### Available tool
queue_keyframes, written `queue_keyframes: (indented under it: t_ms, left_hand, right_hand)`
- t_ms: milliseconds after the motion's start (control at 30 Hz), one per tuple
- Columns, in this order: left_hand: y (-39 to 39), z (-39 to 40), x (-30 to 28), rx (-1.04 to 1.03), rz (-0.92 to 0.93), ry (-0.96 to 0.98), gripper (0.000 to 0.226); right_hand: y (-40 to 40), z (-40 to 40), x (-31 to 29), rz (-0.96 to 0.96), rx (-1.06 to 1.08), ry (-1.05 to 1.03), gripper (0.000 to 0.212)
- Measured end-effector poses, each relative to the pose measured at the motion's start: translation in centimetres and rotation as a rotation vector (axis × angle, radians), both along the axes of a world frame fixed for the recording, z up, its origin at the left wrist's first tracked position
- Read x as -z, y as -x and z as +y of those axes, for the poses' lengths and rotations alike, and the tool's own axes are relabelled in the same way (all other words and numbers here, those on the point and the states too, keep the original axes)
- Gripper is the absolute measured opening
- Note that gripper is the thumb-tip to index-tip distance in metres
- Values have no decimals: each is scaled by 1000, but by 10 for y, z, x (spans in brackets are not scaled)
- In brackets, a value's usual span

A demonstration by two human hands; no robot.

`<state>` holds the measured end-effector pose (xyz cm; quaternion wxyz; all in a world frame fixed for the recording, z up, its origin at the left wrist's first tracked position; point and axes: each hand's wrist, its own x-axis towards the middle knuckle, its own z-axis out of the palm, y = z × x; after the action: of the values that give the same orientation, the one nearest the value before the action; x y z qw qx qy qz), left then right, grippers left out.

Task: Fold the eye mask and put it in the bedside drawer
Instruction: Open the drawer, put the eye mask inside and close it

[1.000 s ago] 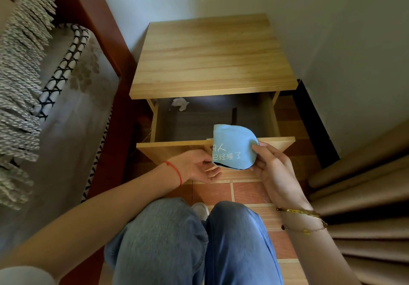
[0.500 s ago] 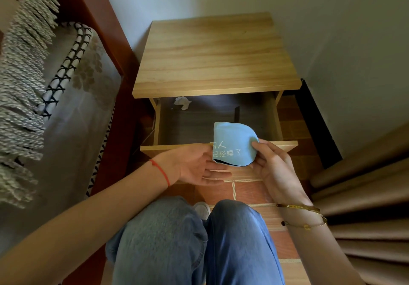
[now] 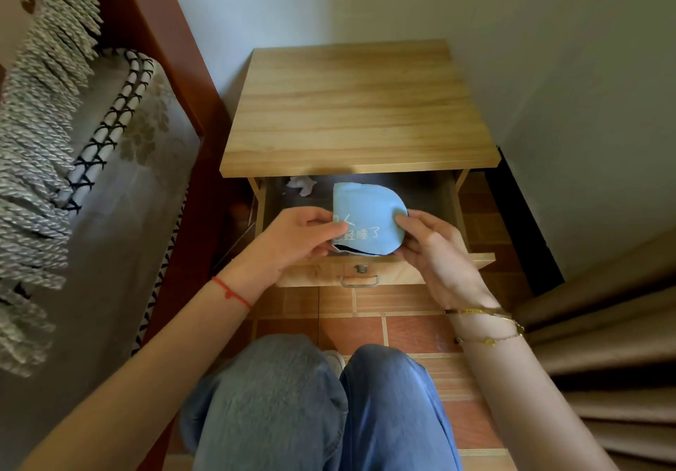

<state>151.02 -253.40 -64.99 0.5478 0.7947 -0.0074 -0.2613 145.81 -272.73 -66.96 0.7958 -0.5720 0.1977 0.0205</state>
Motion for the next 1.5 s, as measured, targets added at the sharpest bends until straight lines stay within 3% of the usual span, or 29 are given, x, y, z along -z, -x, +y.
queue_keyframes:
  t_ms: [200,367,533,667,733,1033,1333,1500]
  left_hand:
    - [-41,-8,18,-17,-49,-77,5]
    - [-61,-12,51,-14,39,-151,24]
    - [-73,-9,74,45,113,-241,16]
    - [-82,-11,83,95,141,-310,24]
    - [-85,-13,85,103,169,-332,26]
    - [-90,-22,98,331,266,-501,19]
    - [-89,-27,99,362,296,-524,30]
    - [-85,-22,95,336,218,-509,31]
  right_hand:
    - [-52,-8,5,102,-76,344,26]
    - [-82,-12,35,232,-179,624,36]
    - [-103,-14,53,396,-375,641,37]
    - [-114,-8,65,458,-434,712,13]
    - [-117,-6,72,490,-461,754,12]
    - [-121,-3,92,558,-541,926,31]
    - [-119,-1,95,549,-607,1062,36]
    - [-114,-3,90,536,-604,1158,41]
